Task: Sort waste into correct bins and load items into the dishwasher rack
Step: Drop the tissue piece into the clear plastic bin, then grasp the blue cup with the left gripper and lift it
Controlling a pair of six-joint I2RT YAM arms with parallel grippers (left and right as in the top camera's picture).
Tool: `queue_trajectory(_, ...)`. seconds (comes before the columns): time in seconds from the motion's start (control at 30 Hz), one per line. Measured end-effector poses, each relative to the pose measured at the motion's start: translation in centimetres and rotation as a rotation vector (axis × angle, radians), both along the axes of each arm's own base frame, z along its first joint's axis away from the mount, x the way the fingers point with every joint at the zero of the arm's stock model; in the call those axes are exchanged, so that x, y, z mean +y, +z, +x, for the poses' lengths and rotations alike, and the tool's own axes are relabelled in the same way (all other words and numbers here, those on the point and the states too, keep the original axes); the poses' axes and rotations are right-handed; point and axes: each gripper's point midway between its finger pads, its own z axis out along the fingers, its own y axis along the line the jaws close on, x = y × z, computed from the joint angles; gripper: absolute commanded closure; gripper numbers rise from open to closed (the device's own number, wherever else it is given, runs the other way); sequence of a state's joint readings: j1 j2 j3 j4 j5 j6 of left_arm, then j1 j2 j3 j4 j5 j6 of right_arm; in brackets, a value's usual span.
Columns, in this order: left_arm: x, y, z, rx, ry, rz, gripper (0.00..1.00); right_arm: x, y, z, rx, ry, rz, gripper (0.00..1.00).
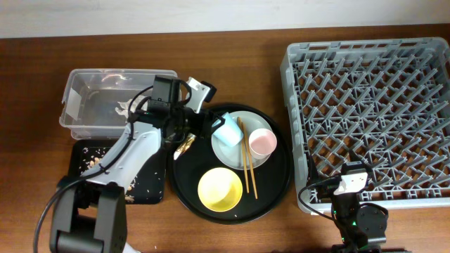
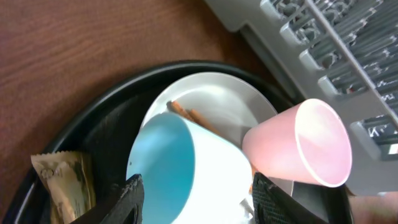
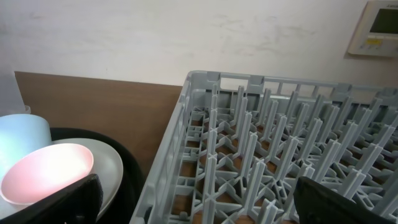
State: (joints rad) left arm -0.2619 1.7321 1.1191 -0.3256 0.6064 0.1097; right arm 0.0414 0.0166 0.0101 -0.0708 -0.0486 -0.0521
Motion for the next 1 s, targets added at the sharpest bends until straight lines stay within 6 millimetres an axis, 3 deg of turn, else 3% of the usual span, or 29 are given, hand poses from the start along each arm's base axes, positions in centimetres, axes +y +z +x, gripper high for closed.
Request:
queue_trajectory(0.37,-1.4,-2.2,-1.4,0.061,-0.040,0.037,0.47,0.0,0.0,0.0,0.000,0.000,0.000,0.01)
queue_trajectory(0.8,-1.1,-3.3,-3.6,0.161,-0.054,0.074,0.86,0.0,0.0,0.0,0.000,0.000,0.000,0.01)
queue_trajectory(0.87,-0.9,-3.1,-4.1,0.173,-0.056,0.080,0.94,0.0,0.0,0.0,0.000,0.000,0.000,0.01)
queue_trajectory(1.0,-0.7,-1.8,-4.6,0.167,-0.053,0.077,1.00,0.0,0.0,0.0,0.000,0.000,0.000,0.01)
